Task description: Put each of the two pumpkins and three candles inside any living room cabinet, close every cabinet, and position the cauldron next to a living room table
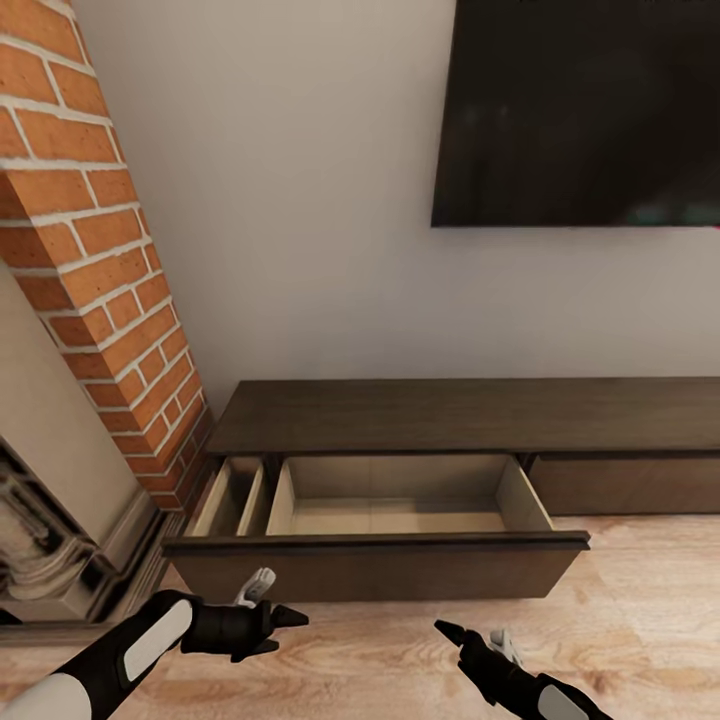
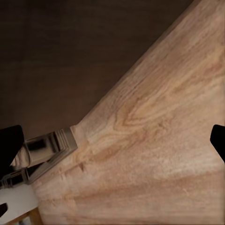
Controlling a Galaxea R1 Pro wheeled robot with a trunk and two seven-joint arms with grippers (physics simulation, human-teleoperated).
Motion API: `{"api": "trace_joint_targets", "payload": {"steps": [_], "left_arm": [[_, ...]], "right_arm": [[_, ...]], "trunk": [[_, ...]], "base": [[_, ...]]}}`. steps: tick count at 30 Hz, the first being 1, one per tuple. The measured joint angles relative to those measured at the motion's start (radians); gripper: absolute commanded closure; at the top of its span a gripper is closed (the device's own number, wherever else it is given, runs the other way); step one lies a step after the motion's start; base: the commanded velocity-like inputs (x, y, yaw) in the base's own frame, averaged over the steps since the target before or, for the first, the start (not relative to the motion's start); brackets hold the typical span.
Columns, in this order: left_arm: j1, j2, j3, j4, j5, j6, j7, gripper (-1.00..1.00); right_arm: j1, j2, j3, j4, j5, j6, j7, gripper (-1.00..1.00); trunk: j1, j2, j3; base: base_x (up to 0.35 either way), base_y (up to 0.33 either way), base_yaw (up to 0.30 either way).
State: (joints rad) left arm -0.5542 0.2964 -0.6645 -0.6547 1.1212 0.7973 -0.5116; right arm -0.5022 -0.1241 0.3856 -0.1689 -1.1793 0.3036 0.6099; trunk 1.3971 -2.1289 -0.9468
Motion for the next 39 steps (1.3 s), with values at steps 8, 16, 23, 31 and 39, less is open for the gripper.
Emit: {"api": "trace_joint_targets", "payload": {"steps": [8,16,23,31,39], "left_arm": [[0.0,-0.014,0.007,0.02,0.0,0.001,0.089,-1.0],[-0.001,-0.014,0.009,0.082,-0.001,-0.043,0.148,-1.0],[-0.001,-0.015,0.008,0.112,0.0,-0.096,0.312,-1.0],[-0.001,-0.049,0.005,0.127,0.0,-0.226,0.505,-1.0],[-0.001,-0.088,0.002,0.191,-0.009,-0.281,0.565,-1.0]], "right_arm": [[0.0,-0.002,0.009,0.003,0.0,0.0,-0.003,-1.0],[0.0,0.006,0.084,-0.002,-0.003,0.003,-0.138,-1.0],[0.0,0.007,0.099,-0.007,-0.005,0.02,-0.323,-1.0],[0.0,0.007,0.117,-0.01,0.054,0.027,-0.521,-1.0],[0.0,0.008,0.122,-0.01,0.078,0.019,-0.544,-1.0]], "trunk": [[-0.031,0.056,0.025],[-0.061,0.112,0.05],[-0.088,0.161,0.072],[-0.119,0.217,0.097],[-0.15,0.273,0.122]], "base": [[0.0,0.0,0.0],[0.0,0.0,0.0],[0.0,0.0,0.0],[0.0,0.0,0.0],[0.0,0.0,0.0]]}}
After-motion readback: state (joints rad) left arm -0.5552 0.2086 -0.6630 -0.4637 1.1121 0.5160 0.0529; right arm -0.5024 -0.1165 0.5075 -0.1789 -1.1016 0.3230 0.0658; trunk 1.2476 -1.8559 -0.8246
